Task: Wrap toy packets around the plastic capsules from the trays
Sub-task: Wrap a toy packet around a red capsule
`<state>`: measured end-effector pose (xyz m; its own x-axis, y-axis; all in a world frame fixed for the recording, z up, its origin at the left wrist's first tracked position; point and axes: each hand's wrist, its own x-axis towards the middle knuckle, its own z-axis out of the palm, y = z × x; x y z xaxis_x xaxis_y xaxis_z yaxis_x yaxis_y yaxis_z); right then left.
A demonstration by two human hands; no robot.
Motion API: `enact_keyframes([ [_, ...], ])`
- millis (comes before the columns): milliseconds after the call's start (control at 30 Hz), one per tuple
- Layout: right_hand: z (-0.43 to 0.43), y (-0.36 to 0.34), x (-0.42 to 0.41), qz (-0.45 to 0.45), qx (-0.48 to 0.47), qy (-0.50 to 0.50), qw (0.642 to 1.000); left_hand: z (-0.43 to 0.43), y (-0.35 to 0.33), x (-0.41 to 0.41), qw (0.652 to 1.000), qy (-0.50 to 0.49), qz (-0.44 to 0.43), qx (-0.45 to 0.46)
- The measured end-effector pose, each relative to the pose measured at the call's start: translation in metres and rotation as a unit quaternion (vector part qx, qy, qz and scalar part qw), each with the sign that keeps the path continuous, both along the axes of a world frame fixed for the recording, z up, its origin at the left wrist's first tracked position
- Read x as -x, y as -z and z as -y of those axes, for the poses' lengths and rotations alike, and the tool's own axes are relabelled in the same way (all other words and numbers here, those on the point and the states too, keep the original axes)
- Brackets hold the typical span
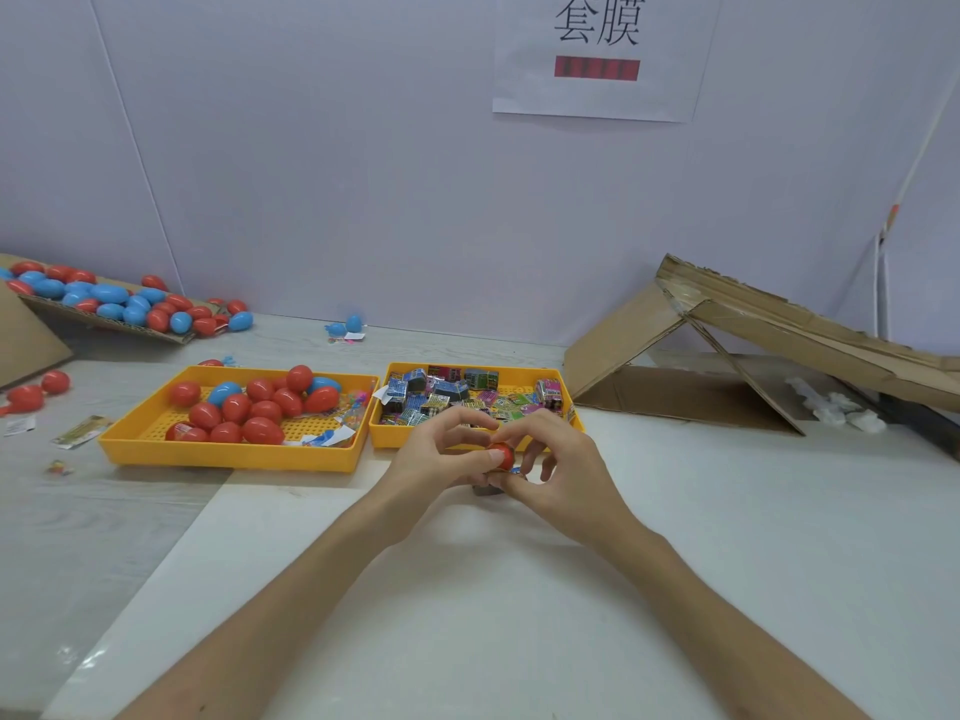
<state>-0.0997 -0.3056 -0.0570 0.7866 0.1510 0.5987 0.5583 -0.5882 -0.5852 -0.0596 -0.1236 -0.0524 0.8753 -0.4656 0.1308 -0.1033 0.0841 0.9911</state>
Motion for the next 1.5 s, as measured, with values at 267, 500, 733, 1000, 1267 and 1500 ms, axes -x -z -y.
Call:
enact_keyframes([
  [267,0.0005,-0.0013,-0.0006,-0.001,-0.003,0.001,1.0,-0.0006,0.0002,0.0009,0.999,0.017,-0.025,0.027],
  [500,0.0002,-0.0021,-0.0007,-0.008,-0.013,0.009,1.0,0.0,-0.001,0.0008,0.997,0.009,-0.052,0.053],
  [733,0.0006,-0.001,-0.0009,-0.016,-0.006,0.001,1.0,-0.0014,-0.0034,-0.001,0.99,0.041,-0.091,0.102],
  [1000,0.003,0.0,-0.0016,-0.012,-0.008,0.012,1.0,0.0,-0.0042,0.0026,0.992,0.04,-0.093,0.08],
  [1267,0.0021,-0.0062,-0.0002,-0.15,-0.159,-0.026,0.975,-0.0018,-0.0063,0.002,0.991,0.029,-0.084,0.101],
  [1500,0.0052,-0.0094,-0.001,-0.216,-0.25,-0.054,0.942,-0.0007,-0.0068,0.0019,0.991,0.047,-0.074,0.102],
])
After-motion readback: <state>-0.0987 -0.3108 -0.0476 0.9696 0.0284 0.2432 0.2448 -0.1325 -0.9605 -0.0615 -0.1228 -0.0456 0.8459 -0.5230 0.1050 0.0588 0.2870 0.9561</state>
